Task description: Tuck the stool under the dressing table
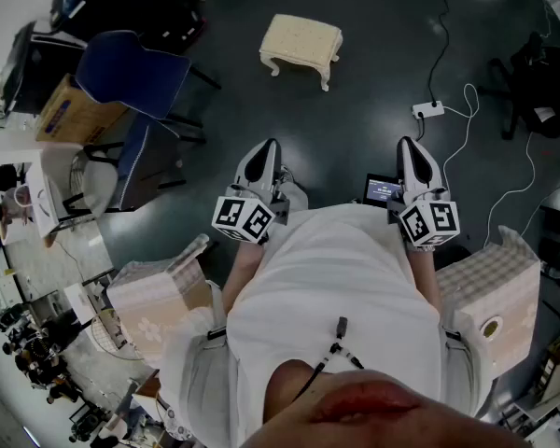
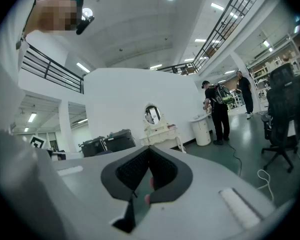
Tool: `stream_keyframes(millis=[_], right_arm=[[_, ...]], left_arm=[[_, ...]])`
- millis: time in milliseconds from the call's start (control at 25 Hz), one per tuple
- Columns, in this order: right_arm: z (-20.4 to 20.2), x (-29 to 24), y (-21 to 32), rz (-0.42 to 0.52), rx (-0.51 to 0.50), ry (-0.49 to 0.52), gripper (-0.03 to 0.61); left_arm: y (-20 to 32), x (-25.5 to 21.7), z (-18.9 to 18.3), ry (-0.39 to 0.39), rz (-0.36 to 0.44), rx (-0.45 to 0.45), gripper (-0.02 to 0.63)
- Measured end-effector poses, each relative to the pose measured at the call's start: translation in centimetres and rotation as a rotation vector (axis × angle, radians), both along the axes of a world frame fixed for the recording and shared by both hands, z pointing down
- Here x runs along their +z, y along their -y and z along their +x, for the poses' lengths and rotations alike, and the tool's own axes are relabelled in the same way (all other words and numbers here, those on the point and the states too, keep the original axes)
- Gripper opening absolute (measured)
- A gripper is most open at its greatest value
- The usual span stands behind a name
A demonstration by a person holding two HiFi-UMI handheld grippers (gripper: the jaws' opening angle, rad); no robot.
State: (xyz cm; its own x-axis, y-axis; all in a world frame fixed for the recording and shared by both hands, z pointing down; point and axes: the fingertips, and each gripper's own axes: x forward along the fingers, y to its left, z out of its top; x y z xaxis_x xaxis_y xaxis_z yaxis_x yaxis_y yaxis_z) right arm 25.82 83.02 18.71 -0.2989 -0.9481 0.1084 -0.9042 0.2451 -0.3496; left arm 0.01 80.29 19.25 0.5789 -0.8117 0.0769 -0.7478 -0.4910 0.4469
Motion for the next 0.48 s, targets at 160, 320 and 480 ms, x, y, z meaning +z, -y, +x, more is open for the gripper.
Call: stream_keyframes(millis=[160, 320, 480], right_arm=[[2.9, 1.4, -3.0, -0.067, -0.023, 0.008, 0.007], [0.0, 0.3, -3.7, -0.037, -0.089, -0.005, 0.007], [-3.1, -0.8, -2.9, -0.020, -0.078, -0.023, 0.007]], left_arm=[[-5.4, 0.4, 2.9, 0.039, 0.017, -0.045, 0.005], [-7.2, -0.2, 1.1, 0.143, 0.054, -0.040, 0.005], [-6.3, -0.5, -0.2, 0.122, 0.064, -0.003, 0.005]])
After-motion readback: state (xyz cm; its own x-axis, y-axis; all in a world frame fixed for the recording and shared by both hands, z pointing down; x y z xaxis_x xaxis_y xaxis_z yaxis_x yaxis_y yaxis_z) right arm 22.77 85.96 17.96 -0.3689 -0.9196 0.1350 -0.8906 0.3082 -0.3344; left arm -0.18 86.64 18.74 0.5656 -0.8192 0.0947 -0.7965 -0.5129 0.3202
